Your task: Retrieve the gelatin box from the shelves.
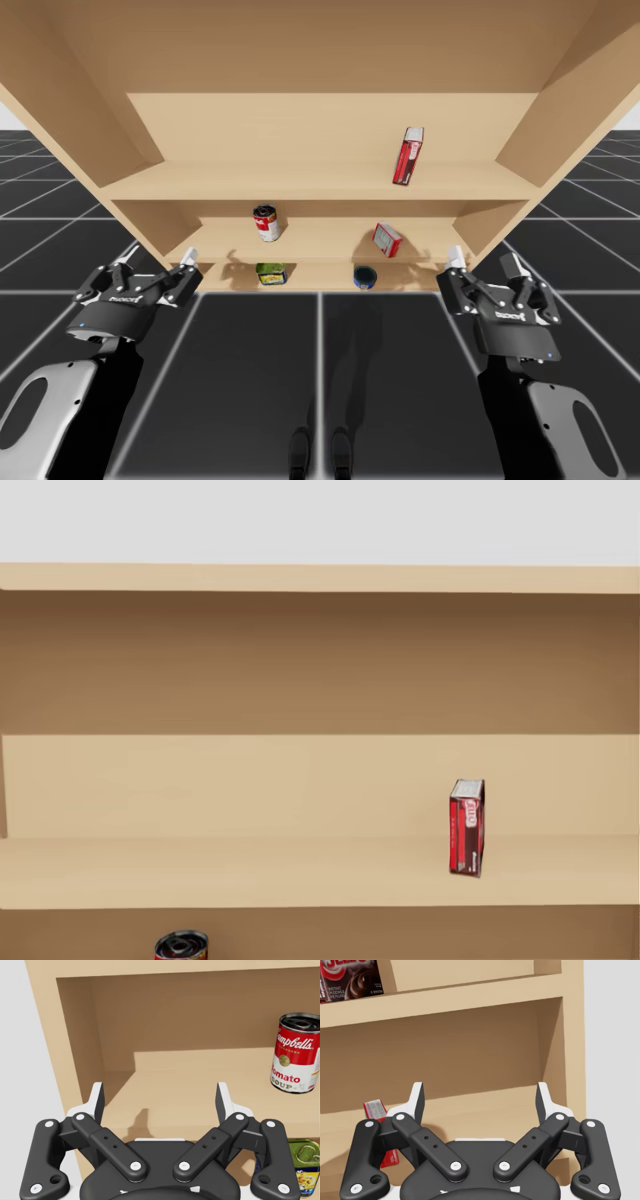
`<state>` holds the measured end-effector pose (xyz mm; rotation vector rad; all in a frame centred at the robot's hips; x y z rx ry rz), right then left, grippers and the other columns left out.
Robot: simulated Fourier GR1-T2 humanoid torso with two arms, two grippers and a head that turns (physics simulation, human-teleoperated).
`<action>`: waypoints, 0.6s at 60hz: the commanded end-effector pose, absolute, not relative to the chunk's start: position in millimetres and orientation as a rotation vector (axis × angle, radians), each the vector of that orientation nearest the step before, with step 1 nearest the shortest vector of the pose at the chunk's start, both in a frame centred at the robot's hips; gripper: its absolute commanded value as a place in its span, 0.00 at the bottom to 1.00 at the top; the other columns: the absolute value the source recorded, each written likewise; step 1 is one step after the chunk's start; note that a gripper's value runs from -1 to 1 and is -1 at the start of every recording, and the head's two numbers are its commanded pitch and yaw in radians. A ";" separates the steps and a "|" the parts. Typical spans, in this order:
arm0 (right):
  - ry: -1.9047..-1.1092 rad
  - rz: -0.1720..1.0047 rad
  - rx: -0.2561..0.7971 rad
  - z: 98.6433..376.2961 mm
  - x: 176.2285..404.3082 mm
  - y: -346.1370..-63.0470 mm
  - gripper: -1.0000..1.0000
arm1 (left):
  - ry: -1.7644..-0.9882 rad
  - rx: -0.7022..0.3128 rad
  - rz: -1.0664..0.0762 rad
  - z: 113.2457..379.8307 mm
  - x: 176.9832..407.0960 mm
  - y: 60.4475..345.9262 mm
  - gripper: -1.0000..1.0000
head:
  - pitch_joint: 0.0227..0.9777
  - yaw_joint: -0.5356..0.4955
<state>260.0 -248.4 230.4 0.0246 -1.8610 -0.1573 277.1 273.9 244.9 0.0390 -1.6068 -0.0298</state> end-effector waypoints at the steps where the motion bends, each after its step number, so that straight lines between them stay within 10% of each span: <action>1: -1.856 -0.163 0.015 230.2 257.7 -250.1 0.00 | -1.612 0.043 -0.024 245.4 277.0 275.2 0.00 | 0.07 0.50; 36: -1.842 -0.117 0.091 231.7 258.1 -251.3 0.00 | -1.619 0.036 -0.037 245.9 276.2 276.3 0.00 | 0.39 0.45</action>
